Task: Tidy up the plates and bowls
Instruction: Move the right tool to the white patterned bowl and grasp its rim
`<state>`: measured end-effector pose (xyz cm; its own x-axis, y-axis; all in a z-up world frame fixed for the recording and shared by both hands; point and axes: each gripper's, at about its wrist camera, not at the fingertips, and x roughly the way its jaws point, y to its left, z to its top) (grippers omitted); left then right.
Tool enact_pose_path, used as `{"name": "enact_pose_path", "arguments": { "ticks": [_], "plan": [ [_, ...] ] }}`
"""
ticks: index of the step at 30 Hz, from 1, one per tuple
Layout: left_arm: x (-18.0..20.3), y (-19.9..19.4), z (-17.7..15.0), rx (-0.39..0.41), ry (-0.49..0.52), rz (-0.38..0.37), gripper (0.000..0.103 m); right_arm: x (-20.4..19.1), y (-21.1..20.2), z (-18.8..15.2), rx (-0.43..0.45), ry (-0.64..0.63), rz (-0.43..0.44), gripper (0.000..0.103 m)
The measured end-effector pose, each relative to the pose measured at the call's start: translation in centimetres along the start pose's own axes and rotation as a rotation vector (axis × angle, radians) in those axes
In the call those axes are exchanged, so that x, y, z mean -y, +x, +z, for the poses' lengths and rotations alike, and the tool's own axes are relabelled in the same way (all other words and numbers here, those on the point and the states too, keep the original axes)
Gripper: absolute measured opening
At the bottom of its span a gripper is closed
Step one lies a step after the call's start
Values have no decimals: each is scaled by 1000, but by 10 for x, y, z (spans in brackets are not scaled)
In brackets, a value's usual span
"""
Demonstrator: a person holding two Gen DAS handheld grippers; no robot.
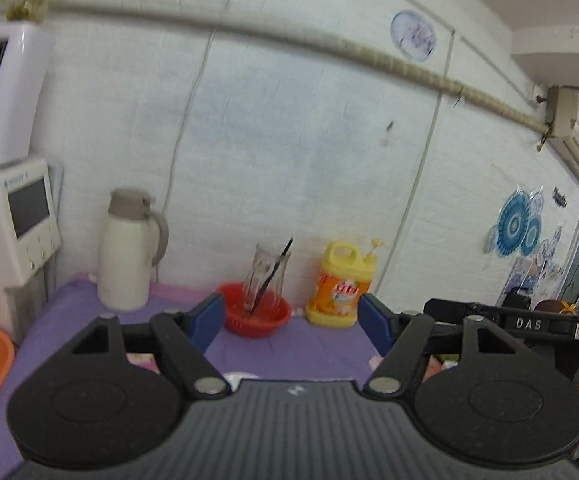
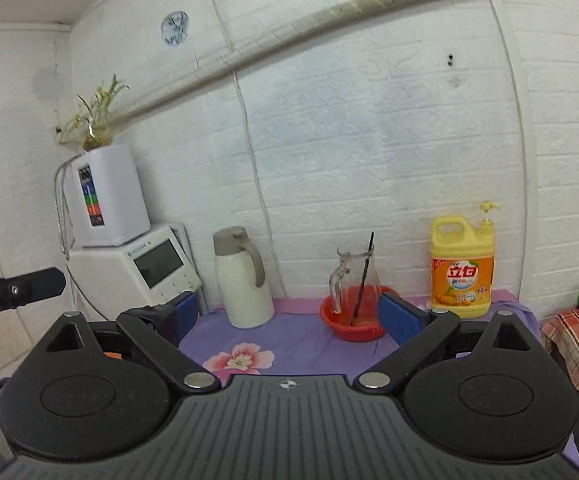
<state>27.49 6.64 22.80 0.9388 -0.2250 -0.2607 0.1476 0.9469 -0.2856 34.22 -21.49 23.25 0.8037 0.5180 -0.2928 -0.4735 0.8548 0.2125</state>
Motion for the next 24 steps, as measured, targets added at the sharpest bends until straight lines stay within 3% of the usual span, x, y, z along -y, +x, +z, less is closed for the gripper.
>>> {"name": "enact_pose_path", "arguments": {
  "ticks": [5,8,11,15,24],
  "plan": [
    [-55,94,-59,-274,-116,59,71,29,93,-56,-249,35,-29,103],
    [-77,138,-86,-397,-153,99,71,39,148,-91,-405,26,-43,103],
    [-90,176,-103,-487,-216,115,71,44,188,-114,-499,-5,-50,103],
    [-98,212,-110,-534,-334,143,71,43,225,-125,-559,-56,-55,103],
    [-97,252,-115,-512,-447,220,71,40,270,-126,-577,-66,-35,103]
  ]
}}
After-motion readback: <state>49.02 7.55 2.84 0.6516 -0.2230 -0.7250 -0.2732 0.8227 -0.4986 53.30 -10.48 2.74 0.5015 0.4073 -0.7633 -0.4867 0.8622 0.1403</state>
